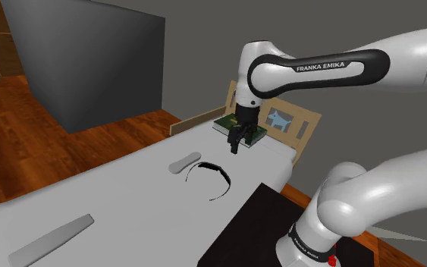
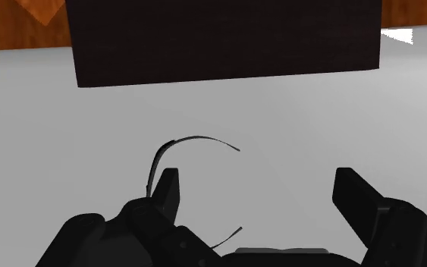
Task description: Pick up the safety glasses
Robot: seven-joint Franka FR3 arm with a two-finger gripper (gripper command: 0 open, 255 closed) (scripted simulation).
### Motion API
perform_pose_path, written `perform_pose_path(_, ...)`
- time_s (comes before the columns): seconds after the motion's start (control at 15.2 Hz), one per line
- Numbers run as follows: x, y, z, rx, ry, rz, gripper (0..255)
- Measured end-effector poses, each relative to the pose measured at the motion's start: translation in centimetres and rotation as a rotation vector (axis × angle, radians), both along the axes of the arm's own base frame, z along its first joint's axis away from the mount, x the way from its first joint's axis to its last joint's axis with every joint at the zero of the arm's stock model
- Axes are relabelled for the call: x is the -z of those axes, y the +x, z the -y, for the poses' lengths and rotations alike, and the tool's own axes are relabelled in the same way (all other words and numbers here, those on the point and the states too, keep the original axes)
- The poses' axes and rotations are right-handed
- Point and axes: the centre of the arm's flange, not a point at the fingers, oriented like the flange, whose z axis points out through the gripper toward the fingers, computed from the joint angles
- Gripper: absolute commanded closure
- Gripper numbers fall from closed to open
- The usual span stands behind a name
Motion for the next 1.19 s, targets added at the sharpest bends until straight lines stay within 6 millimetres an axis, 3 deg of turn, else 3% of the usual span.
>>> perform_pose_path(0.73, 11.4, 5.1, 4.8, 0.077, -0.077, 0.031, 0)
perform_pose_path(1.19, 18.7, 8.7, 8.8, 0.126, -0.126, 0.051, 0)
